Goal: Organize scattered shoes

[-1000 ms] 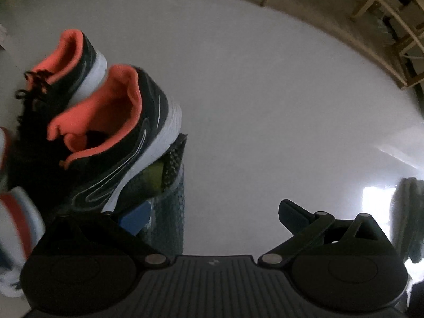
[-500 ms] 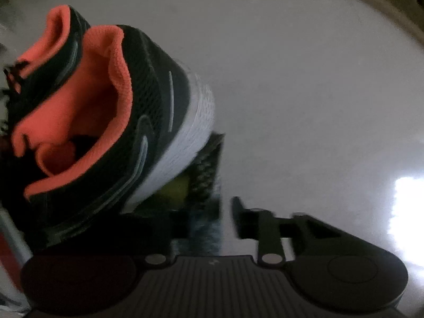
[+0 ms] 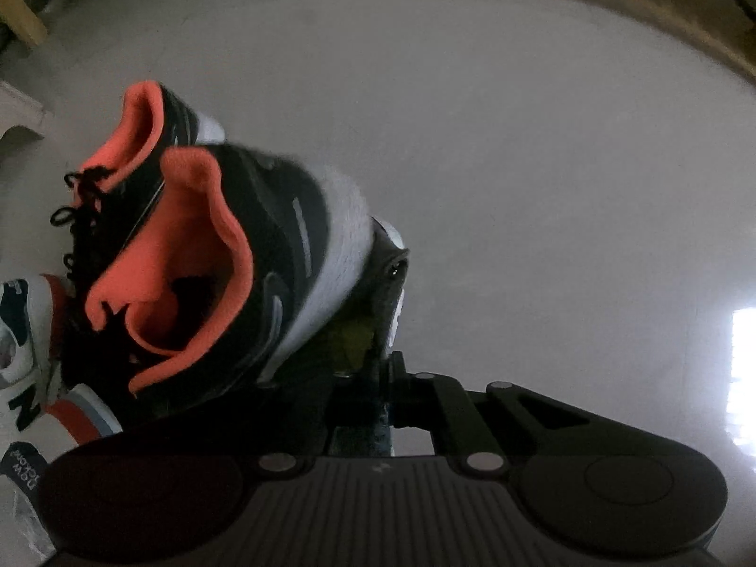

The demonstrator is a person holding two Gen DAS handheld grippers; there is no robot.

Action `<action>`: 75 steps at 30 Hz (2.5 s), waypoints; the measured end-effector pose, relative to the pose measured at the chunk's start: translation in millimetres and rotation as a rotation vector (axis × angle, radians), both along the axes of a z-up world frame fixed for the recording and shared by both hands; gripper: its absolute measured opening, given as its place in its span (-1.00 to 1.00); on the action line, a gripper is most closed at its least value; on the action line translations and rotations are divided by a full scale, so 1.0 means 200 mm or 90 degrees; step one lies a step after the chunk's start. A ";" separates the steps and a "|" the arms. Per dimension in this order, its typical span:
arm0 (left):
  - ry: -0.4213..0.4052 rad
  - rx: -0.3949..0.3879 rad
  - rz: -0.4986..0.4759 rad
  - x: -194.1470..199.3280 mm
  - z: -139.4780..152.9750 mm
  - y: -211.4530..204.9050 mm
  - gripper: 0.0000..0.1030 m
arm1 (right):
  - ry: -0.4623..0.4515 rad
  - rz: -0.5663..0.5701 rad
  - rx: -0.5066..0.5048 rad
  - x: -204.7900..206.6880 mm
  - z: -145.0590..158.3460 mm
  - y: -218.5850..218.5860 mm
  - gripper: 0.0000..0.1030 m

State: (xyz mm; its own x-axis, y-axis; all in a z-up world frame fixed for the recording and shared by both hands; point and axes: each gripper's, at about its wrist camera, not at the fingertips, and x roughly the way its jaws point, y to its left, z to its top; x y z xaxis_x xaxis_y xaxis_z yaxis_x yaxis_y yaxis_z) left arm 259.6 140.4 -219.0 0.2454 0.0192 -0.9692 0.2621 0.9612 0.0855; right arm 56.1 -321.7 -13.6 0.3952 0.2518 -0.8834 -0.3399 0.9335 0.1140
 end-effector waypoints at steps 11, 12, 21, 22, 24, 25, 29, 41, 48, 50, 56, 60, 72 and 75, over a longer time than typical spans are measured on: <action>0.005 -0.115 -0.097 -0.10 0.23 -0.51 -0.95 | -0.023 -0.023 0.021 -0.02 0.07 -0.03 1.00; 0.008 -0.122 -0.118 -0.12 0.23 -0.60 -0.95 | -0.024 -0.025 0.021 -0.02 0.08 -0.04 1.00; 0.057 -0.174 -0.292 -0.37 0.16 -1.34 -0.95 | -0.034 -0.050 0.035 -0.04 0.13 -0.12 1.00; 0.067 -0.183 -0.310 -0.42 0.16 -1.43 -0.95 | -0.034 -0.054 0.036 -0.04 0.13 -0.14 1.00; 0.087 -0.203 -0.341 -0.51 0.14 -1.58 -0.95 | -0.033 -0.064 0.038 -0.05 0.13 -0.17 1.00; 0.092 -0.207 -0.349 -0.52 0.14 -1.61 -0.95 | -0.033 -0.068 0.038 -0.05 0.13 -0.18 1.00; 0.110 -0.214 -0.378 -0.52 0.11 -1.65 -0.70 | -0.025 -0.087 0.036 -0.07 0.11 -0.26 1.00; 0.124 -0.232 -0.417 -0.25 0.45 -1.49 0.78 | 0.016 -0.171 0.053 -0.10 0.03 -0.43 1.00; 0.029 -0.198 -0.373 -0.14 1.02 -1.36 1.00 | 0.011 -0.148 0.015 -0.05 -0.02 -0.31 1.00; 0.000 -0.196 -0.352 -0.15 1.13 -1.37 1.00 | 0.005 -0.138 -0.007 -0.03 -0.04 -0.26 1.00; -0.081 -0.190 -0.219 -0.30 1.37 -1.38 1.00 | 0.051 -0.139 -0.048 0.02 -0.22 -0.15 1.00; -0.090 -0.199 -0.091 -0.54 1.39 -1.29 1.00 | 0.067 -0.140 -0.081 0.02 -0.34 -0.10 1.00; -0.052 -0.295 -0.011 -0.59 1.30 -1.16 1.00 | 0.218 -0.248 -0.064 0.03 -0.86 -0.15 1.00; -0.030 -0.322 -0.013 -0.57 1.32 -1.16 1.00 | 0.250 -0.313 -0.039 0.05 -0.97 -0.19 1.00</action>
